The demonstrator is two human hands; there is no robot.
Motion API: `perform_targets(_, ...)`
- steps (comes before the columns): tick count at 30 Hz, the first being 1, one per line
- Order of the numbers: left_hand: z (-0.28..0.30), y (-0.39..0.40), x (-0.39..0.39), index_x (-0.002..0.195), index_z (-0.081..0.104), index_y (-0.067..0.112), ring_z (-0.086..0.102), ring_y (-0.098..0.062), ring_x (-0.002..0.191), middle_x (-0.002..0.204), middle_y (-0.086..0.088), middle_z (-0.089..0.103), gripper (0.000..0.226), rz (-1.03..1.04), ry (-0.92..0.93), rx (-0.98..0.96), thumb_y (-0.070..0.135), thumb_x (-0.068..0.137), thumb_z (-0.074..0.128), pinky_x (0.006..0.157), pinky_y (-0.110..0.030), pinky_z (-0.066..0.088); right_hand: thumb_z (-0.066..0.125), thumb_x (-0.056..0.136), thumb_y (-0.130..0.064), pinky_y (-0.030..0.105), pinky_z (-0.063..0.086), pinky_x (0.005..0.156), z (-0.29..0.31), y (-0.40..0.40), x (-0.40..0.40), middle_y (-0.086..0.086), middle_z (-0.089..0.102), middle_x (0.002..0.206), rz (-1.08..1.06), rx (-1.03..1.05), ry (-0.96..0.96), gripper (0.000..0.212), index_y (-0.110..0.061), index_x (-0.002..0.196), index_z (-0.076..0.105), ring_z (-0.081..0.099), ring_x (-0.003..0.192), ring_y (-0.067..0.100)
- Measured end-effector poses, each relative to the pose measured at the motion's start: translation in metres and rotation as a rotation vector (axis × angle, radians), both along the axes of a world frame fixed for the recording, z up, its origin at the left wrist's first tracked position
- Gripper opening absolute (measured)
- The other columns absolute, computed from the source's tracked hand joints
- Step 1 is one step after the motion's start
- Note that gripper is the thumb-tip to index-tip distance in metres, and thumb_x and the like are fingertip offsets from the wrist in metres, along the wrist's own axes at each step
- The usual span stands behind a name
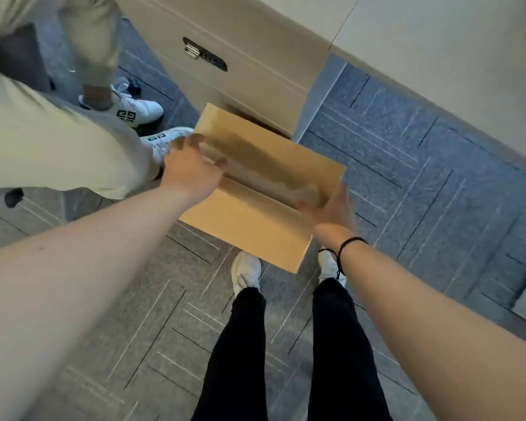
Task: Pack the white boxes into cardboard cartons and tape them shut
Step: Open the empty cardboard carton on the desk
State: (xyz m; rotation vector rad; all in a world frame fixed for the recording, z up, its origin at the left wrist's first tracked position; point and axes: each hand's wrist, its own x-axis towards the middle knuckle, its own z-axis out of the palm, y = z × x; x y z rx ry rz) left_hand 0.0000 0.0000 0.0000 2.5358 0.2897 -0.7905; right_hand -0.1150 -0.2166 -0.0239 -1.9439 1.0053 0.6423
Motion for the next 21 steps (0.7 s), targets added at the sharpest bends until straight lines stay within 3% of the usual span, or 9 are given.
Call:
perform_targets(3, -0.025, 0.005, 0.01, 0.156, 0.024, 0.021, 0.021, -0.032, 0.148, 0.158, -0.012, 0.025, 0.087, 0.03, -0.024, 0.074, 0.049, 0.087, 0.067, 0.116, -0.051, 0.033, 0.076, 0.081, -0.042, 0.05, 0.042, 0.107, -0.017, 0.003, 0.0, 0.01, 0.037, 0.15, -0.096, -0.012, -0.051, 0.095, -0.02, 0.155, 0.02, 0.044, 0.134, 0.031)
perform_targets(7, -0.054, 0.006, 0.023, 0.158, 0.016, 0.018, 0.03, -0.029, 0.145, 0.156, -0.012, 0.033, 0.1, 0.059, 0.036, 0.105, 0.051, 0.081, 0.071, 0.114, -0.045, 0.036, 0.081, 0.067, -0.043, 0.053, 0.053, 0.097, -0.041, 0.008, -0.007, 0.003, 0.047, 0.139, -0.271, 0.063, -0.126, 0.104, -0.035, 0.149, 0.017, 0.056, 0.12, 0.028)
perform_targets(9, -0.061, 0.008, 0.027, 0.156, 0.019, 0.013, 0.036, -0.031, 0.143, 0.154, -0.013, 0.038, 0.103, 0.049, 0.055, 0.111, 0.054, 0.079, 0.074, 0.112, -0.045, 0.037, 0.085, 0.067, -0.044, 0.046, 0.058, 0.087, -0.052, 0.008, -0.01, 0.0, 0.056, 0.129, -0.399, 0.14, -0.099, 0.109, -0.033, 0.15, 0.016, 0.061, 0.109, 0.024)
perform_targets(12, -0.067, 0.009, 0.032, 0.135, 0.047, 0.008, 0.054, -0.031, 0.126, 0.135, -0.01, 0.058, 0.076, 0.039, 0.03, 0.091, 0.051, 0.08, 0.076, 0.1, -0.038, 0.045, 0.085, 0.08, -0.035, 0.024, 0.055, 0.051, -0.066, 0.007, -0.014, -0.006, 0.064, 0.101, -0.57, 0.324, -0.041, 0.08, -0.017, 0.144, 0.042, 0.064, 0.083, 0.012)
perform_targets(13, -0.066, 0.009, 0.033, 0.122, 0.055, 0.008, 0.059, -0.031, 0.118, 0.125, -0.008, 0.064, 0.064, 0.027, 0.034, 0.1, 0.051, 0.079, 0.076, 0.094, -0.036, 0.047, 0.085, 0.079, -0.037, 0.022, 0.054, 0.048, -0.071, 0.008, -0.014, -0.003, 0.069, 0.1, -0.594, 0.393, -0.028, 0.066, -0.016, 0.134, 0.056, 0.068, 0.08, 0.013)
perform_targets(15, -0.067, 0.007, 0.035, 0.12, 0.061, 0.007, 0.062, -0.029, 0.113, 0.118, -0.006, 0.068, 0.066, 0.001, 0.054, 0.097, 0.057, 0.078, 0.074, 0.091, -0.034, 0.047, 0.09, 0.064, -0.054, 0.033, 0.063, 0.064, -0.075, 0.014, -0.014, 0.004, 0.074, 0.109, -0.588, 0.465, 0.003, 0.07, -0.021, 0.121, 0.067, 0.074, 0.088, 0.02)
perform_targets(17, -0.063, 0.004, 0.037, 0.121, 0.064, 0.015, 0.061, -0.031, 0.114, 0.119, -0.006, 0.067, 0.079, -0.045, 0.088, 0.116, 0.078, 0.074, 0.063, 0.094, -0.036, 0.047, 0.089, 0.045, -0.067, 0.046, 0.062, 0.08, -0.08, 0.015, -0.016, 0.004, 0.075, 0.112, -0.579, 0.45, 0.011, 0.084, -0.025, 0.116, 0.069, 0.074, 0.094, 0.025)
perform_targets(19, -0.063, 0.004, 0.038, 0.116, 0.065, 0.021, 0.061, -0.033, 0.111, 0.117, -0.007, 0.067, 0.104, -0.109, 0.111, 0.176, 0.102, 0.055, 0.041, 0.09, -0.04, 0.047, 0.088, 0.051, -0.064, 0.046, 0.061, 0.083, -0.074, 0.014, -0.016, 0.003, 0.074, 0.108, -0.56, 0.447, -0.006, 0.07, -0.025, 0.107, 0.07, 0.073, 0.094, 0.024)
perform_targets(21, -0.06, 0.003, 0.04, 0.123, 0.06, 0.016, 0.06, -0.036, 0.112, 0.122, -0.011, 0.065, 0.106, -0.086, 0.079, 0.161, 0.098, 0.059, 0.043, 0.09, -0.041, 0.046, 0.086, 0.07, -0.053, 0.044, 0.061, 0.084, -0.068, 0.012, -0.018, 0.004, 0.075, 0.107, -0.585, 0.488, -0.017, 0.048, -0.024, 0.104, 0.07, 0.073, 0.093, 0.023)
